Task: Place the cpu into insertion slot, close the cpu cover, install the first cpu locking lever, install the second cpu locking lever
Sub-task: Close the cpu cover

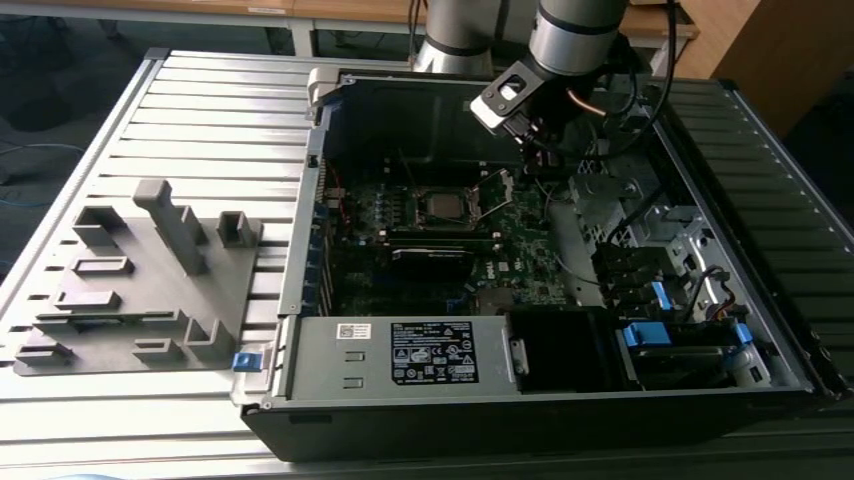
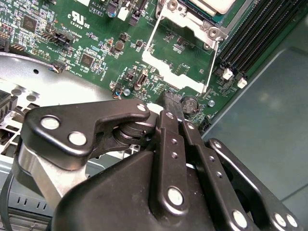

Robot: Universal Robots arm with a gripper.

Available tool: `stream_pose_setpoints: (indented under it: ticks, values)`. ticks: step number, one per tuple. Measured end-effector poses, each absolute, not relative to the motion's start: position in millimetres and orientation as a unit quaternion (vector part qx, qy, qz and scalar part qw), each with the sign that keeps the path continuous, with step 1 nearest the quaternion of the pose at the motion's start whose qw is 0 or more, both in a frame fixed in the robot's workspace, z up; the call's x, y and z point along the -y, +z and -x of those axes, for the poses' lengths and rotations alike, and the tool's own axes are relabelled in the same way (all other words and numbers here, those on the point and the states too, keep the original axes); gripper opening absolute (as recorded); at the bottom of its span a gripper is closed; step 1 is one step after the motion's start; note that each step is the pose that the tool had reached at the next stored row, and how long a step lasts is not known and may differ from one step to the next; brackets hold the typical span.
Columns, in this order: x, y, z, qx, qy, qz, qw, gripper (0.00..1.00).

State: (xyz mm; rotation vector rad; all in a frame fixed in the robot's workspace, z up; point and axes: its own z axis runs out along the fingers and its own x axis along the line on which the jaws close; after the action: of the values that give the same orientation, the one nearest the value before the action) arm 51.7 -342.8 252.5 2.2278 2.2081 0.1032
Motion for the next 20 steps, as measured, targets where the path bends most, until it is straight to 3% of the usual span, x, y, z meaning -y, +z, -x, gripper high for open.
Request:
stream_pose_setpoints:
  ticks: [20]
  values:
    - [343,237,-51,-0.703,0.033,-0.71,0.002,0.11]
